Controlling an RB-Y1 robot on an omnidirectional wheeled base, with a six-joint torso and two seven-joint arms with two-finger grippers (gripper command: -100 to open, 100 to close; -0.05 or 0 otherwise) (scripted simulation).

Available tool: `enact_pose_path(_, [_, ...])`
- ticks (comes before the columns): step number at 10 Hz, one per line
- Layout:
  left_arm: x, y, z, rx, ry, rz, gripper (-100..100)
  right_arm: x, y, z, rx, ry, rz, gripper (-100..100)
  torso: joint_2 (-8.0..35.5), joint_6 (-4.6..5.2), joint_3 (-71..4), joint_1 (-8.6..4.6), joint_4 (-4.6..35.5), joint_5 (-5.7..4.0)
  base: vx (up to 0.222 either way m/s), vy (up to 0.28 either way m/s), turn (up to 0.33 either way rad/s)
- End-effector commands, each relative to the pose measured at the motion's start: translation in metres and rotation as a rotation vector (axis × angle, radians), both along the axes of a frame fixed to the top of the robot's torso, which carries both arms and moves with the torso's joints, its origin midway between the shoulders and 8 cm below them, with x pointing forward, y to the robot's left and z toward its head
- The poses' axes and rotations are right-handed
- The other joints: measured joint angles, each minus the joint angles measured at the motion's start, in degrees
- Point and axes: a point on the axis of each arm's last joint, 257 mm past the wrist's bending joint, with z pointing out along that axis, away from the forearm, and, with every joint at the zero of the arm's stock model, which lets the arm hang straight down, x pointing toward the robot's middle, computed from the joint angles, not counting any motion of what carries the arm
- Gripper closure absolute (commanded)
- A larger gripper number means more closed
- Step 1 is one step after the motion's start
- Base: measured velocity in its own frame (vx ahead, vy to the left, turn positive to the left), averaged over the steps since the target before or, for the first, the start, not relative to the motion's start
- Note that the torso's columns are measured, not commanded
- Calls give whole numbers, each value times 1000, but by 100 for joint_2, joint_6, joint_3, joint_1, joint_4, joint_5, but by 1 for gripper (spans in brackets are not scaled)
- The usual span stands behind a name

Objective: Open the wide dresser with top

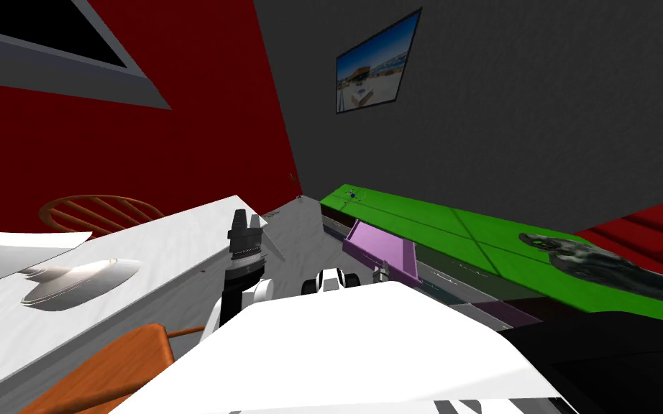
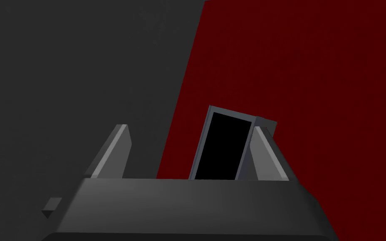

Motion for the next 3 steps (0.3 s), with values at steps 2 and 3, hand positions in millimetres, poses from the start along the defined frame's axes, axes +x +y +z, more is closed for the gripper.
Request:
enact_pose_path(2, [0, 0, 0, 0, 0, 0, 0, -4, -40, -20, 3, 53, -41, -100, 24, -9, 10, 31, 3, 9, -154, 28, 443])
enact_pose_path(3, [0, 0, 0, 0, 0, 0, 0, -10, -46, -25, 11, 68, -67, -100, 47, -2, 28, 34, 11, 10, -89, 13, 106])
